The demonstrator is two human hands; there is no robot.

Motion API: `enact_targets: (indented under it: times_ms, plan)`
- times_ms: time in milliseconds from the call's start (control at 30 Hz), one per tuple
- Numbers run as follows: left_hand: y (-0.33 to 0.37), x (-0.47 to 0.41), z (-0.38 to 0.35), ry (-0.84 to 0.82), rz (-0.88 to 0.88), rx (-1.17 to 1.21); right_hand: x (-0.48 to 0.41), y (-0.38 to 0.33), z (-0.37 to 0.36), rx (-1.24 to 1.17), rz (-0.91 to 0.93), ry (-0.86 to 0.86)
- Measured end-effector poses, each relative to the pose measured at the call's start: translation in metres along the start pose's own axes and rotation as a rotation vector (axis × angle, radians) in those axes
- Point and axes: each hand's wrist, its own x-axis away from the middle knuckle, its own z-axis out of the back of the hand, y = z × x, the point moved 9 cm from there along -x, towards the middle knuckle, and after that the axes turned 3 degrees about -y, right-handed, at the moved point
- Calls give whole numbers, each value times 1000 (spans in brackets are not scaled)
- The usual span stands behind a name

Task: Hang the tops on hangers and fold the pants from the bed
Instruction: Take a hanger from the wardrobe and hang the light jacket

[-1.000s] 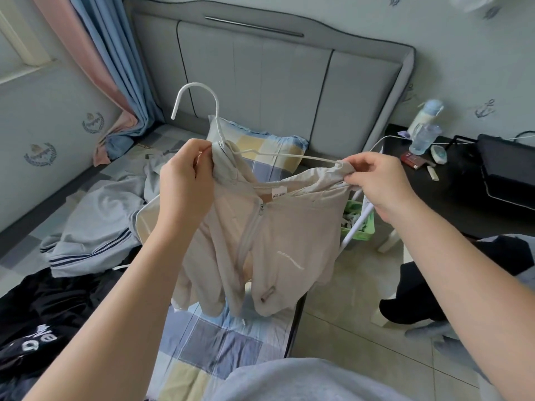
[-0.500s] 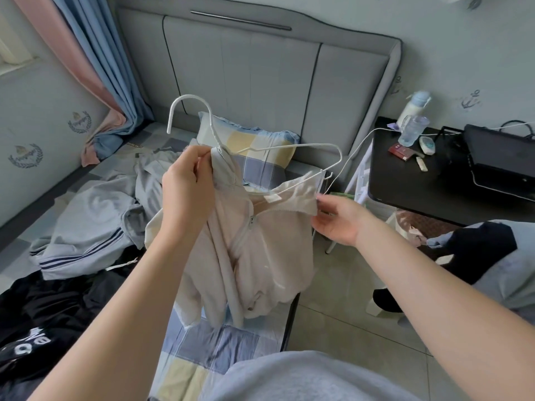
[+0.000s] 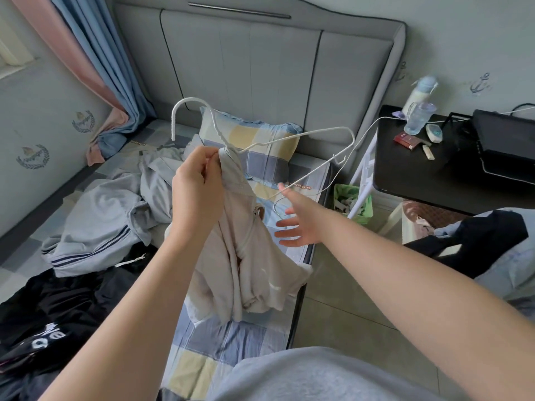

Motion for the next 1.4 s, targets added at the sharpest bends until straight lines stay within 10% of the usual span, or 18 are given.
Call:
enact_targets:
  times_ms: [300,767,1400]
  plan:
    - [5,3,-4,-71,-50,144,-21,14,-55,20,-171,-148]
    - [-53,-2,23,-90,59,-17,-30,-48,56,-739,306,19]
    - [-18,-16,20,-69,-164,-492,66,-158,67,-81,663,373]
